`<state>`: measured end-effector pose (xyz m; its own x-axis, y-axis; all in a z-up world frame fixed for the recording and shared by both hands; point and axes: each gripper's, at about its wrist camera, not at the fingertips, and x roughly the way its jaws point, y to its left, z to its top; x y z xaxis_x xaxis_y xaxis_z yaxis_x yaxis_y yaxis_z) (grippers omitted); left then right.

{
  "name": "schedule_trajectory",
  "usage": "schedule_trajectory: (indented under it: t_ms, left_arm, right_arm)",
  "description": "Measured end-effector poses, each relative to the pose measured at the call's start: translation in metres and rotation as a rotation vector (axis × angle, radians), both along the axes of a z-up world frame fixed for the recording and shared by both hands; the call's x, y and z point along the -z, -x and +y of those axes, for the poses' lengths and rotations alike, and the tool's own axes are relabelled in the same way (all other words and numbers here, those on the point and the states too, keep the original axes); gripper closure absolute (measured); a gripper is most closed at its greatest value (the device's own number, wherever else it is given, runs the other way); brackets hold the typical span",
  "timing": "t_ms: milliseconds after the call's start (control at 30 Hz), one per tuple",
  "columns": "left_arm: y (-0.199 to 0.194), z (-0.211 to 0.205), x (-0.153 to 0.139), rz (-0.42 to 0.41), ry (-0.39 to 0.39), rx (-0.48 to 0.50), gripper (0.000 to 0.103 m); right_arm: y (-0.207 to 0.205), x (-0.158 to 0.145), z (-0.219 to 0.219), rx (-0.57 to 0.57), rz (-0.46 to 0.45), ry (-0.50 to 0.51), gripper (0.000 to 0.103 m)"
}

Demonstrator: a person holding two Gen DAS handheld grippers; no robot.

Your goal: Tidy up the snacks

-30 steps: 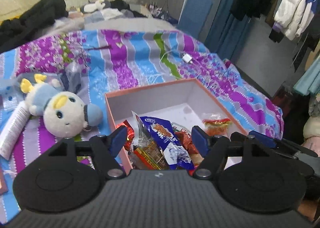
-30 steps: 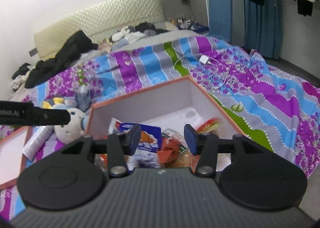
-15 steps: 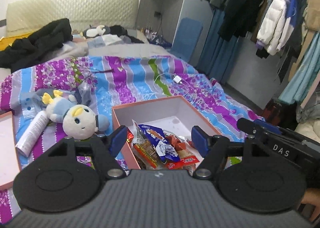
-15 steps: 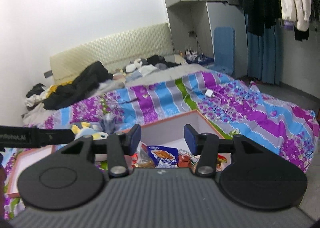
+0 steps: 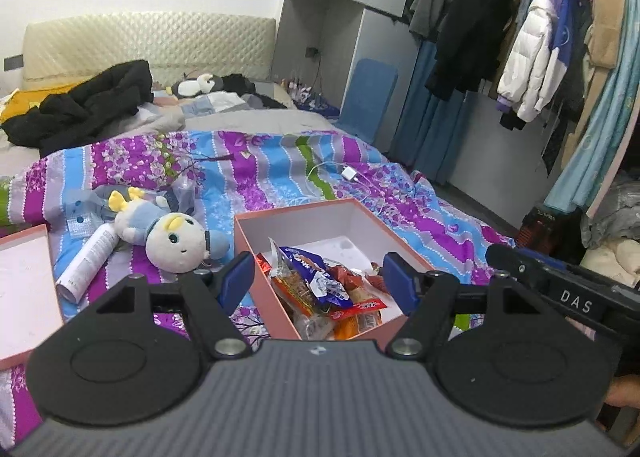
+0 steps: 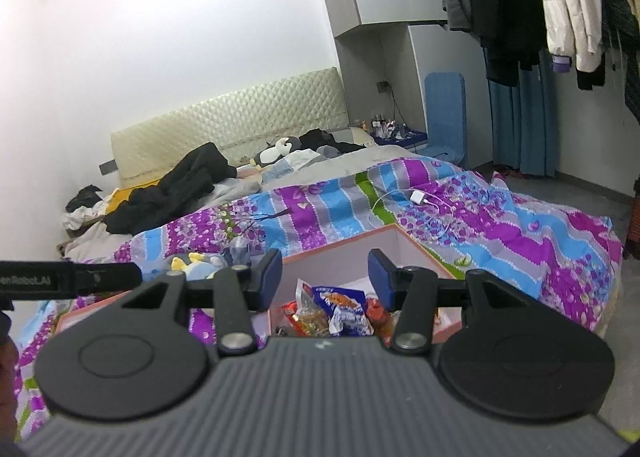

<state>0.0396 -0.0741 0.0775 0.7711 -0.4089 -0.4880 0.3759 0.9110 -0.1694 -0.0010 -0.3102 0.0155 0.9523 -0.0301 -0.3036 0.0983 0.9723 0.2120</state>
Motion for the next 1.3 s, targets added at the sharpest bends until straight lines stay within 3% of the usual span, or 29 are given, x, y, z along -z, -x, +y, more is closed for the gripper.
schedule_trajectory:
  t_ms: [567, 1200, 1300]
  left_arm:
    - [0.048, 0.019, 0.037, 0.024, -0.029, -0.043, 0.027]
    - [0.027, 0.007, 0.065, 0.039, -0.074, -0.084, 0.027]
    - [0.028, 0.01, 0.07, 0.041, -0.052, -0.095, 0.027]
  right_arm:
    - [0.047, 0.03, 0.013, 0.013, 0.039, 0.017, 0.053]
    - [0.031, 0.059, 0.016, -0.024, 0.1, 0.023, 0.053]
    - [0.032, 0.062, 0.015, -0.032, 0.107, 0.029, 0.053]
